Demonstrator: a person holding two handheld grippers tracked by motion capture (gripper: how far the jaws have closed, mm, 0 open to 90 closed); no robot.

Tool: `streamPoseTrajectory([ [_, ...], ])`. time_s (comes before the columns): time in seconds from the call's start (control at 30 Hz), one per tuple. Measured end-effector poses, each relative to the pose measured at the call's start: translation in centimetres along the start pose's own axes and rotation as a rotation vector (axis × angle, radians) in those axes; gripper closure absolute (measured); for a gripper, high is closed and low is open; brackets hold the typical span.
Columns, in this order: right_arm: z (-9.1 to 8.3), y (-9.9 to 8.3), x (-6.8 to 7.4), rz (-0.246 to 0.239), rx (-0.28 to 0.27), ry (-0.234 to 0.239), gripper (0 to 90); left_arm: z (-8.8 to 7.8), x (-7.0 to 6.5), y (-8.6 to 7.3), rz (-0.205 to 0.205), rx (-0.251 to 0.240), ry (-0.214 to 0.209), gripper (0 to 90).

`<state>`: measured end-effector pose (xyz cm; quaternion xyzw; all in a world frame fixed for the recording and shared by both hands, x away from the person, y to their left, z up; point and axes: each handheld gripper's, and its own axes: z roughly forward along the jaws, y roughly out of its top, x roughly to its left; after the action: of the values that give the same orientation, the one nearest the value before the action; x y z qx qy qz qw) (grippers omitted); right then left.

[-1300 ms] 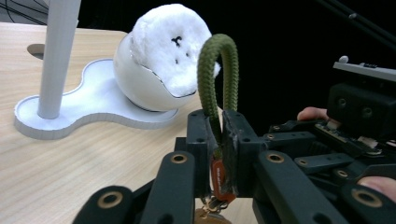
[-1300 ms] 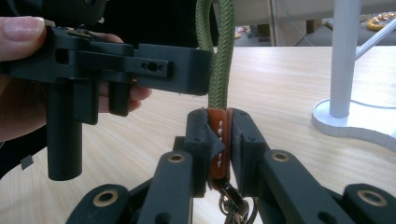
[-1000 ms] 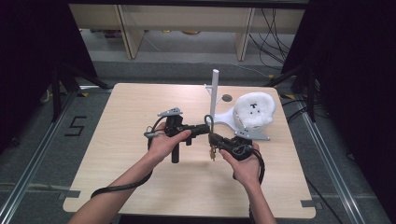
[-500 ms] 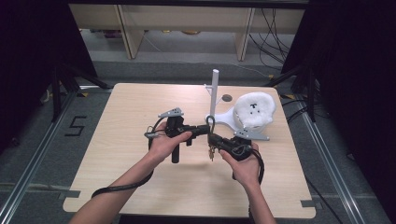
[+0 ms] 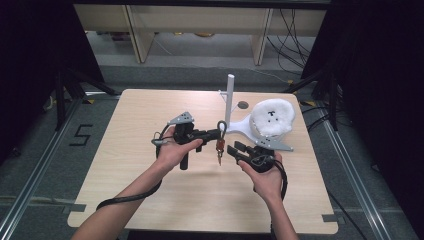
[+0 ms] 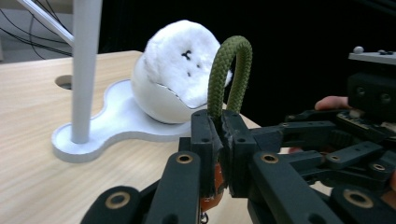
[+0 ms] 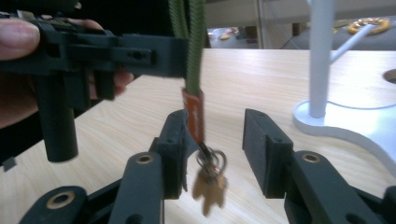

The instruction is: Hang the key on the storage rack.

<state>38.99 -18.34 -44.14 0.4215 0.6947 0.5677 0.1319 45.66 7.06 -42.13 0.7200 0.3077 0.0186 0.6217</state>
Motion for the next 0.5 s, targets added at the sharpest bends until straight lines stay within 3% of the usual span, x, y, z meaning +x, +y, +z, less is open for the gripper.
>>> streamPoseTrajectory([
  [0.03,-0.2,-0.1,0.1,0.017,0.007,-0.005,60.0,-0.1,0.1,0.1,0.003,0.000,0.007,84.4],
  [0.07,-0.2,-0.1,-0.3,-0.022,-0.006,-0.013,59.7,-0.2,0.2,0.2,0.007,-0.003,0.013,84.4],
  [0.1,-0.5,-0.2,-0.2,-0.001,0.004,-0.024,59.5,-0.3,0.3,0.2,0.009,-0.006,0.018,84.4],
  [0.27,-1.3,-0.8,-1.0,-0.026,0.011,-0.044,58.4,-0.8,0.8,0.5,0.002,-0.009,0.045,84.4],
  [0.33,-1.6,-1.1,-0.9,0.016,0.023,-0.053,58.0,-1.0,1.0,0.7,-0.003,-0.015,0.054,84.4],
  [0.37,-1.7,-1.2,-1.2,-0.011,0.019,-0.052,57.9,-1.1,1.2,0.8,-0.002,-0.017,0.060,84.4],
  [0.43,-2.1,-1.5,-1.2,0.008,0.024,-0.065,57.4,-1.3,1.4,0.9,0.001,-0.021,0.069,84.4],
  [0.47,-2.2,-1.7,-1.4,-0.006,0.019,-0.080,57.2,-1.3,1.5,1.0,0.002,-0.018,0.073,84.4],
  [0.5,-2.5,-1.9,-1.2,0.037,0.024,-0.082,56.6,-1.4,1.6,1.1,0.003,-0.020,0.076,84.4],
])
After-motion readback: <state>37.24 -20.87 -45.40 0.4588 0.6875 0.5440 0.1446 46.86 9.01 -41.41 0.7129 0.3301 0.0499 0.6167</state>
